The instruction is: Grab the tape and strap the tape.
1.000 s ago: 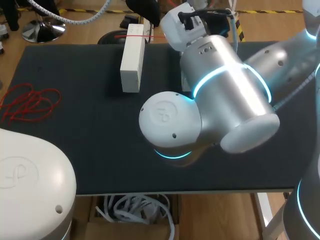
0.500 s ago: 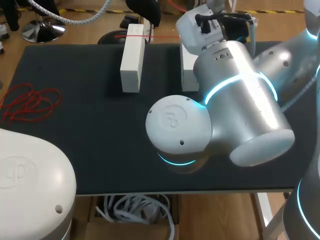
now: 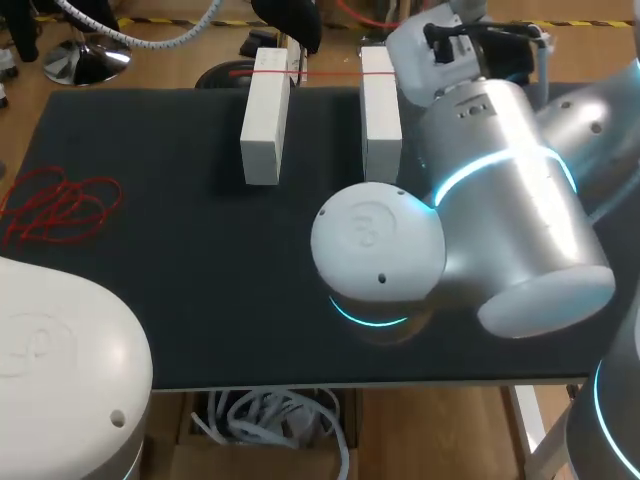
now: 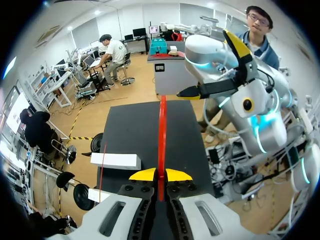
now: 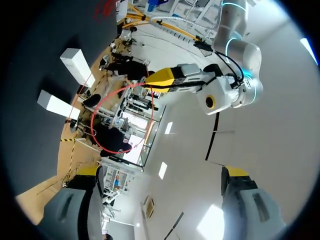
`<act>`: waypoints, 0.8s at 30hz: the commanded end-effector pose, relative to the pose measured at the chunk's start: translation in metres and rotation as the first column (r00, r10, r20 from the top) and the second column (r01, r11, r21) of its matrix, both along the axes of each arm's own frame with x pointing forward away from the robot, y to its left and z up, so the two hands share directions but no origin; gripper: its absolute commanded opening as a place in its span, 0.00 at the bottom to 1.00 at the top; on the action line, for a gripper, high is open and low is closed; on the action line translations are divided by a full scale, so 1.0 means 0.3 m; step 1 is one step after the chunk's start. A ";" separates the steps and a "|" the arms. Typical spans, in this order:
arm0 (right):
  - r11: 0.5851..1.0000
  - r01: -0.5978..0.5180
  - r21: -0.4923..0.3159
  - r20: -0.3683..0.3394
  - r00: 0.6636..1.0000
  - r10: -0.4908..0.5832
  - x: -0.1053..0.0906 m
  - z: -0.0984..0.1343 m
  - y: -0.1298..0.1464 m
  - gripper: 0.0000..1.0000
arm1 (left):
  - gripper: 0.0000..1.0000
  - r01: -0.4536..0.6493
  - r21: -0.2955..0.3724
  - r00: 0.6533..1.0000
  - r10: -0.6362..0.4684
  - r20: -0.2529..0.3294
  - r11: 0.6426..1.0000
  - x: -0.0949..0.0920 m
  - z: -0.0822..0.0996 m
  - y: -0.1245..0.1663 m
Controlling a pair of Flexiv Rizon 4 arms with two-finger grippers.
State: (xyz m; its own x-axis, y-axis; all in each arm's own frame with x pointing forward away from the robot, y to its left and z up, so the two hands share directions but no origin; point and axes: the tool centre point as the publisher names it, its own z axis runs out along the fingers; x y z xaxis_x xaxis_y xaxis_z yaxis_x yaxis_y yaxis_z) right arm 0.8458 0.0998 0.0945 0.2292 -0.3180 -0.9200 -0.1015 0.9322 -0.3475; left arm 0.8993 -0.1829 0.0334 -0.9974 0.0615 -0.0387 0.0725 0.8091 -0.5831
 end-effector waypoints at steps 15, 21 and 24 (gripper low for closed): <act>1.000 0.002 -0.030 -0.018 1.000 -0.003 0.023 0.014 -0.041 1.00 | 0.00 -0.095 0.101 0.992 0.103 -0.073 0.990 0.081 -0.205 0.179; 1.000 0.002 -0.030 -0.018 1.000 -0.003 0.023 0.014 -0.041 1.00 | 0.00 -0.212 0.158 0.960 0.236 -0.150 0.964 0.111 -0.443 0.374; 1.000 0.002 -0.030 -0.018 1.000 -0.003 0.023 0.014 -0.041 1.00 | 0.00 -0.264 0.215 0.932 0.306 -0.194 0.940 0.114 -0.553 0.471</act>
